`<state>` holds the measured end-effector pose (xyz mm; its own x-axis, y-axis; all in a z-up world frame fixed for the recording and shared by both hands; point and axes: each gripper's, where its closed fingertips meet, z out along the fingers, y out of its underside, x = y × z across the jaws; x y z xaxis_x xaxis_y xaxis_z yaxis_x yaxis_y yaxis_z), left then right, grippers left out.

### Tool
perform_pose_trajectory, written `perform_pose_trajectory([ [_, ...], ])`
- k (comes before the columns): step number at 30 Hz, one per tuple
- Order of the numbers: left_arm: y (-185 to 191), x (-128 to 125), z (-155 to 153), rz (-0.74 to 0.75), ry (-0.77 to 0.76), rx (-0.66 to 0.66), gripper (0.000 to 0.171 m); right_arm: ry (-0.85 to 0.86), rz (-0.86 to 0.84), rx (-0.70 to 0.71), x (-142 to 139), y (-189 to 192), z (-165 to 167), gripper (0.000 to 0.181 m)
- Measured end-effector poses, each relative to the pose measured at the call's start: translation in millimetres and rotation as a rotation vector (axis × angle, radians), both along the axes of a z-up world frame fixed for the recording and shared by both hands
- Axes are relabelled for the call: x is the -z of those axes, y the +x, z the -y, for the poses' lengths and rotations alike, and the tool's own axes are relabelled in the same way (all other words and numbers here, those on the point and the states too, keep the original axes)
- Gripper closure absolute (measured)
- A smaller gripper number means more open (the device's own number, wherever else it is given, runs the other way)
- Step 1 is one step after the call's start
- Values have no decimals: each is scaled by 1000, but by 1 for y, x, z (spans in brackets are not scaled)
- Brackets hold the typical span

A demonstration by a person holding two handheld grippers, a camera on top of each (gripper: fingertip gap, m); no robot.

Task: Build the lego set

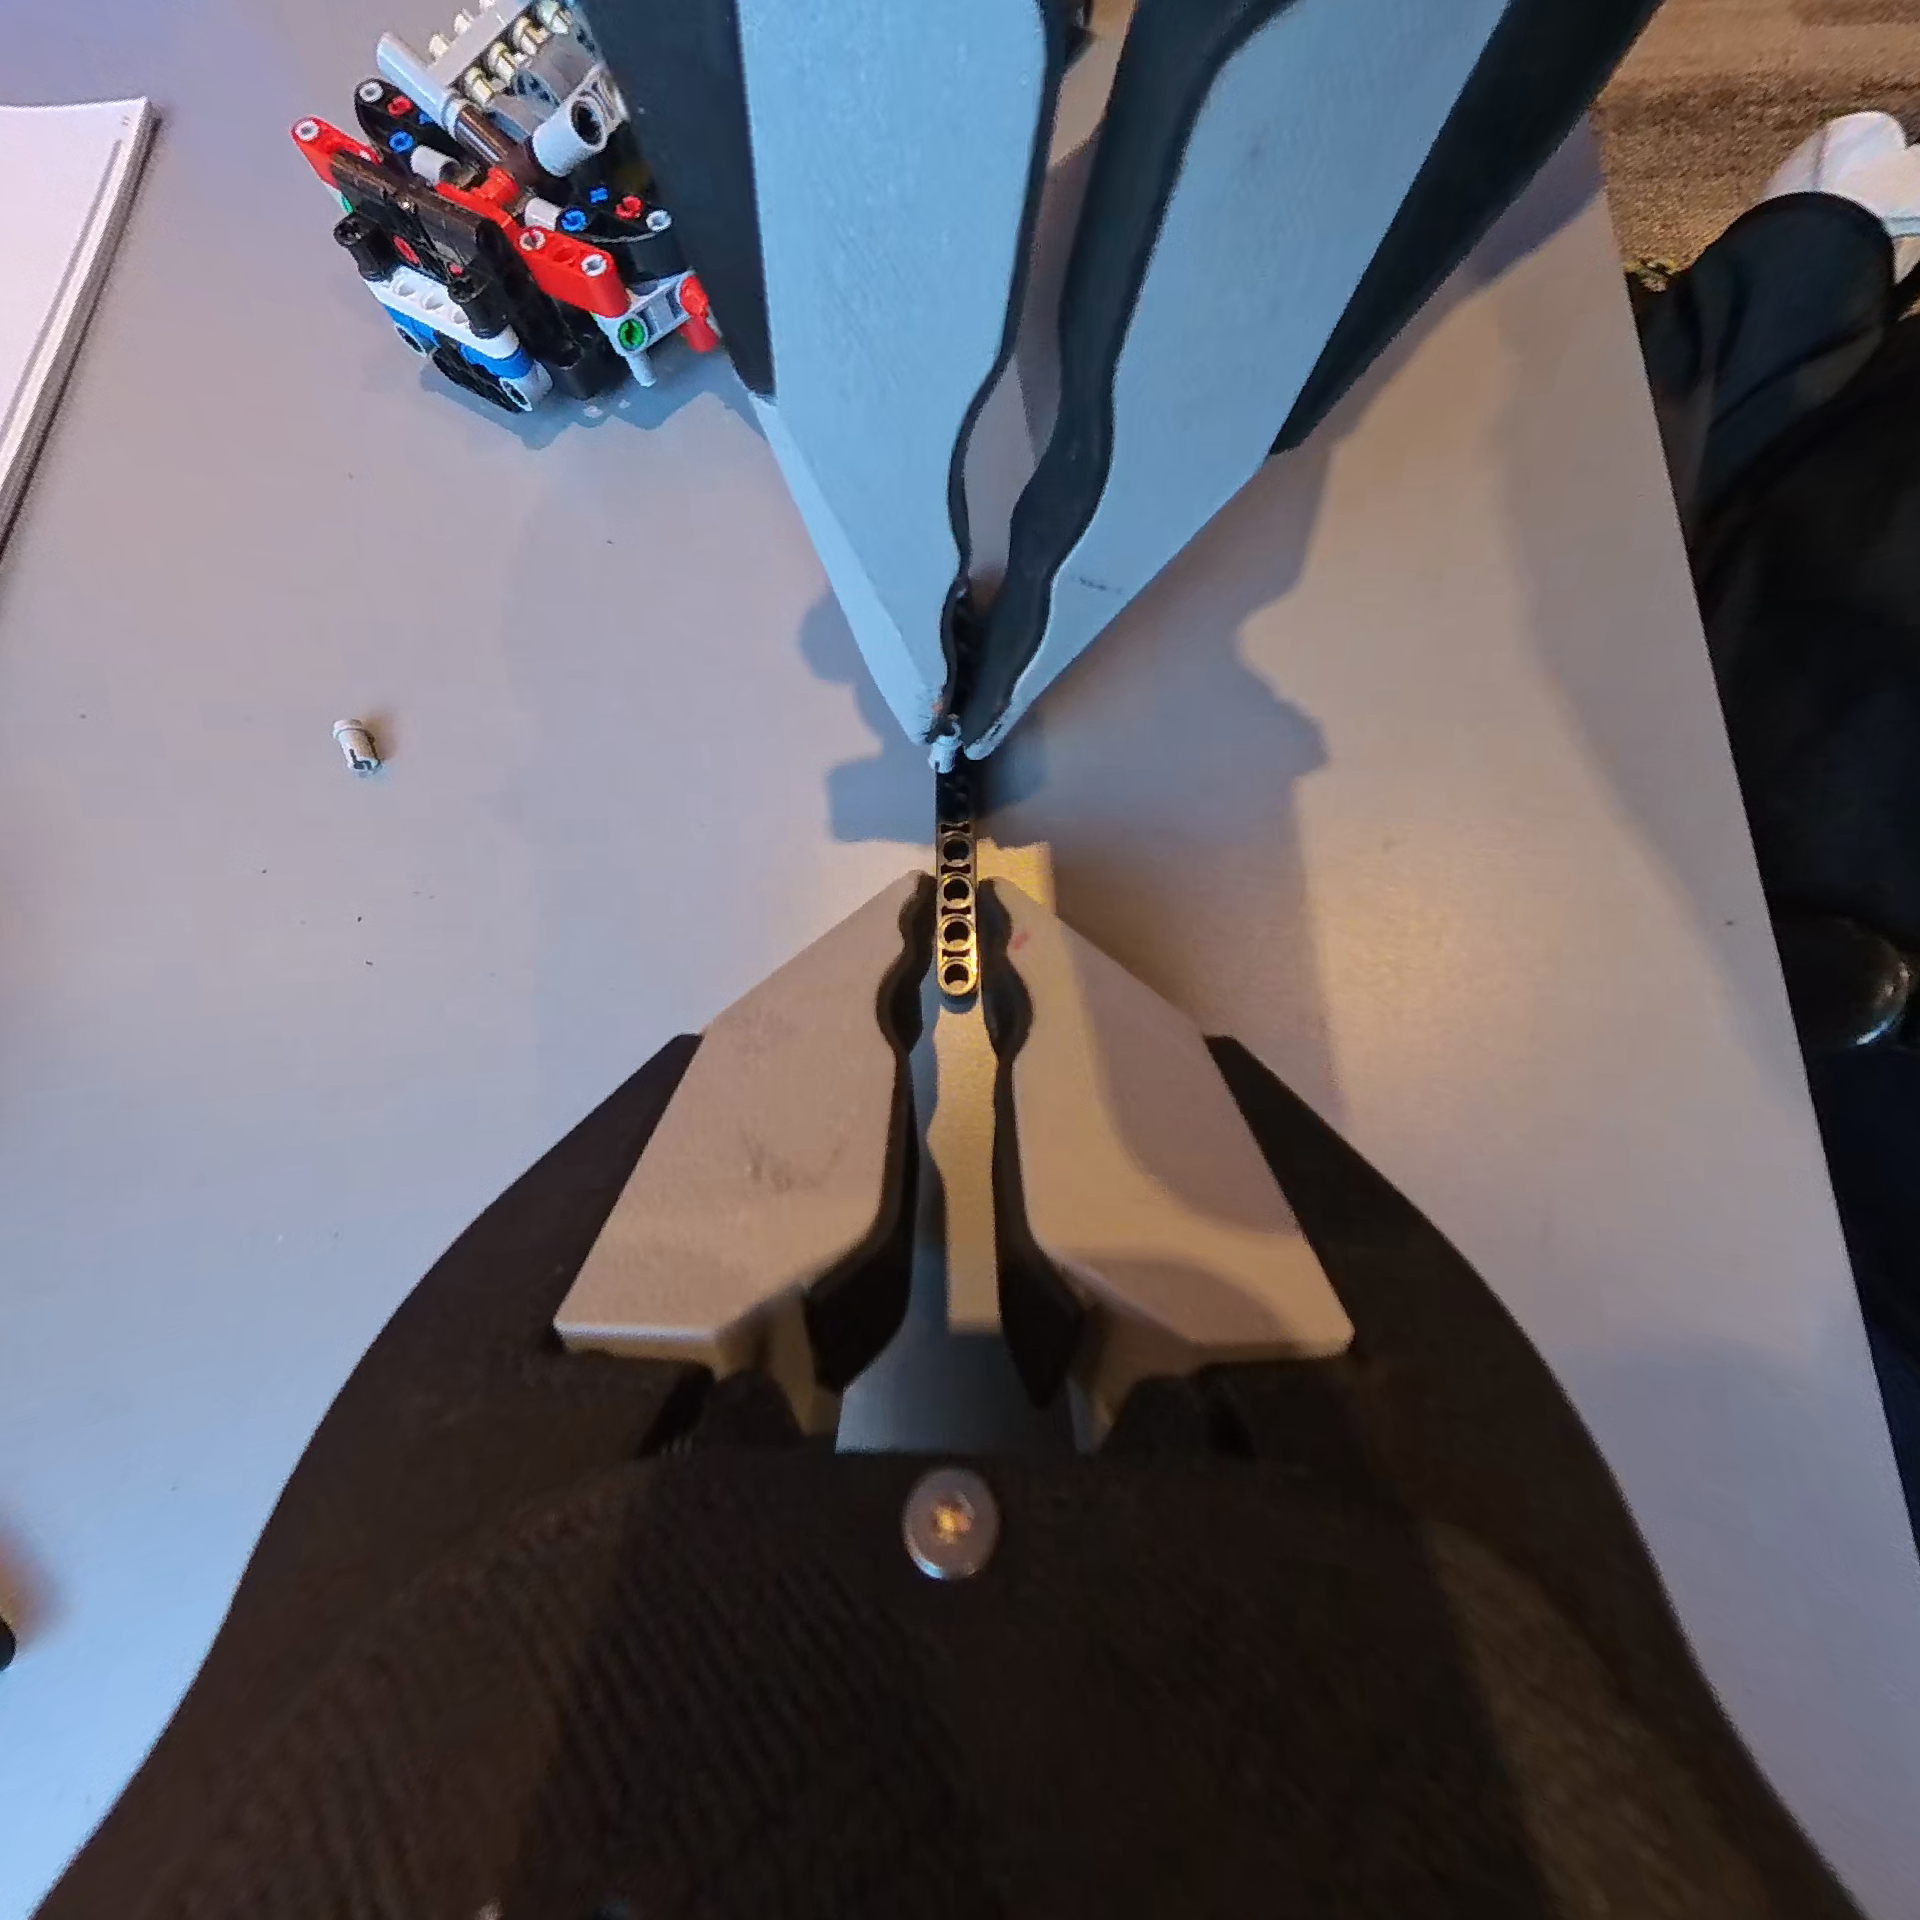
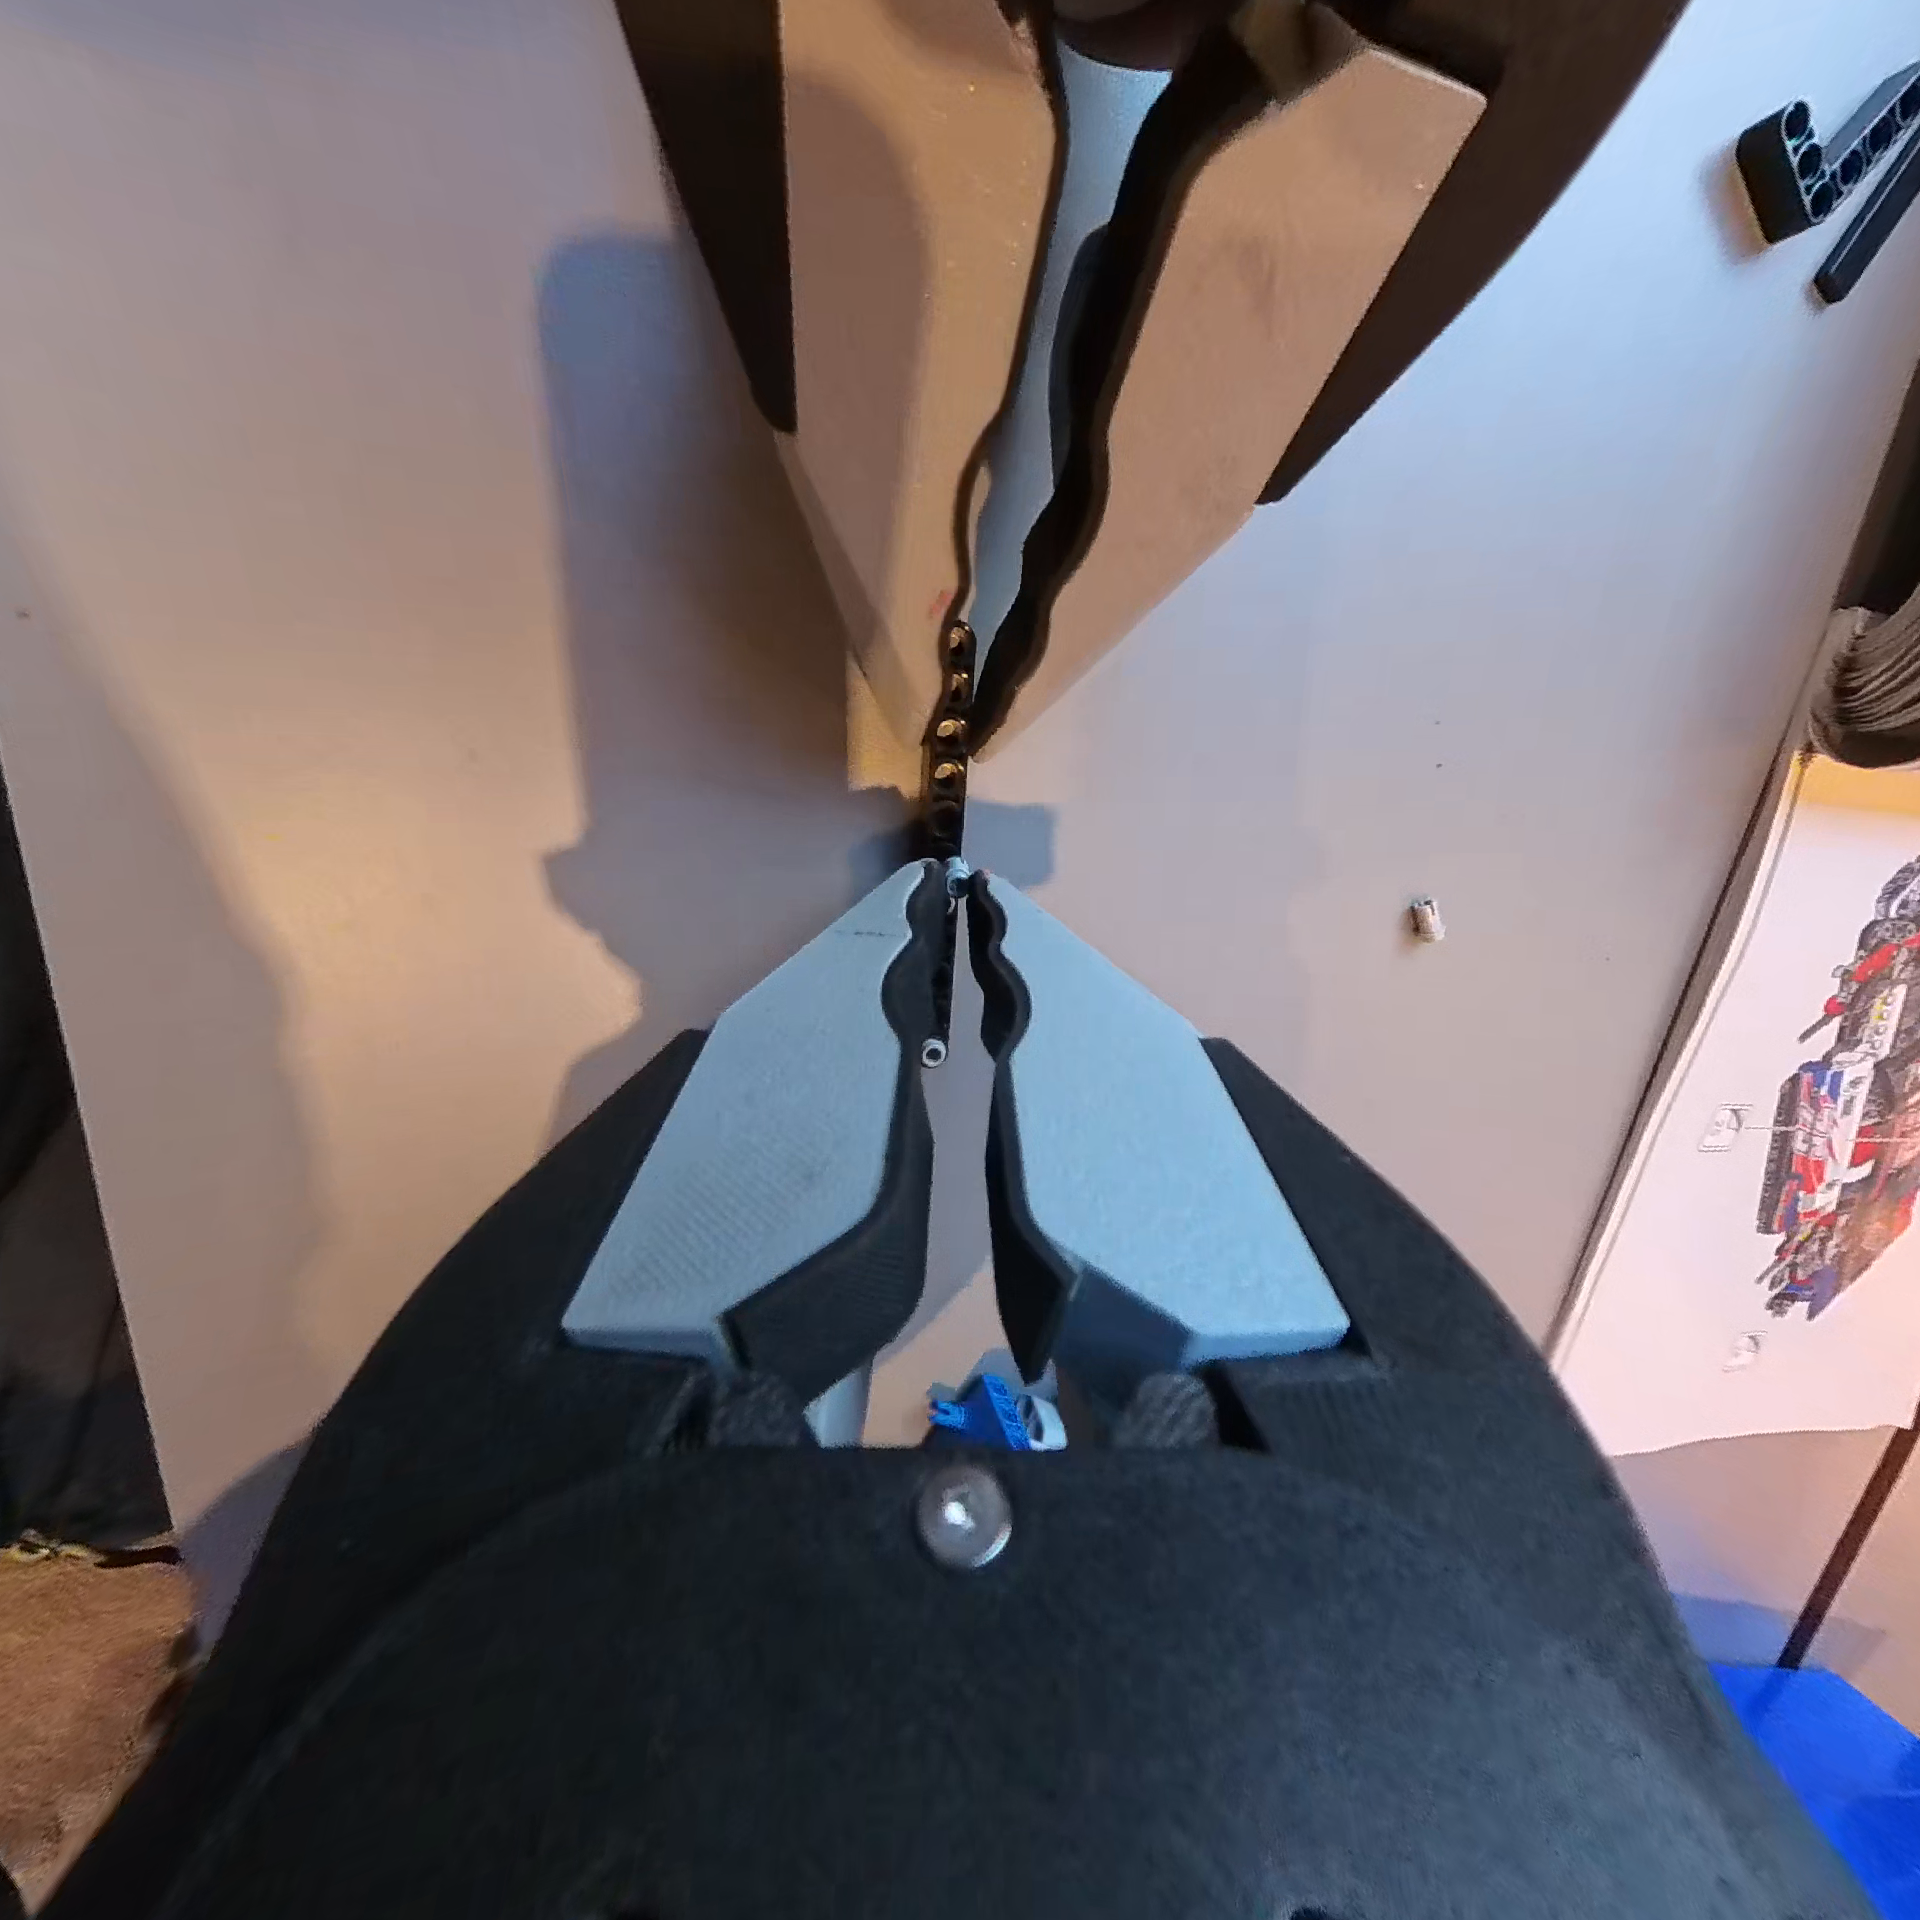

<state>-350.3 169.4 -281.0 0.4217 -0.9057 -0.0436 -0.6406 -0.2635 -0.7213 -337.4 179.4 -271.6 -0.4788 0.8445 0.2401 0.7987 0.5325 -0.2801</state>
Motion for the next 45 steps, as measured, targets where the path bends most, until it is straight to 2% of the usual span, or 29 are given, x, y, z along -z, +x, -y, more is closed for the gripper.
perform_pose_trajectory([
  [16, 0, 0, 0, -1, 1, -1, 167, 26, 24, -67, 2, 0, 2, 180],
  [32, 0, 0, -1, -7, 12, -5, 167, -197, 4, 20, 2, -2, 2, 179],
  [38, 0, 0, -1, -8, 12, -7, 168, -45, -15, -102, 2, -2, 0, 179],
  [45, 0, 0, -1, -7, 11, -9, 167, -72, 1, -144, 2, -2, 0, 179],
])
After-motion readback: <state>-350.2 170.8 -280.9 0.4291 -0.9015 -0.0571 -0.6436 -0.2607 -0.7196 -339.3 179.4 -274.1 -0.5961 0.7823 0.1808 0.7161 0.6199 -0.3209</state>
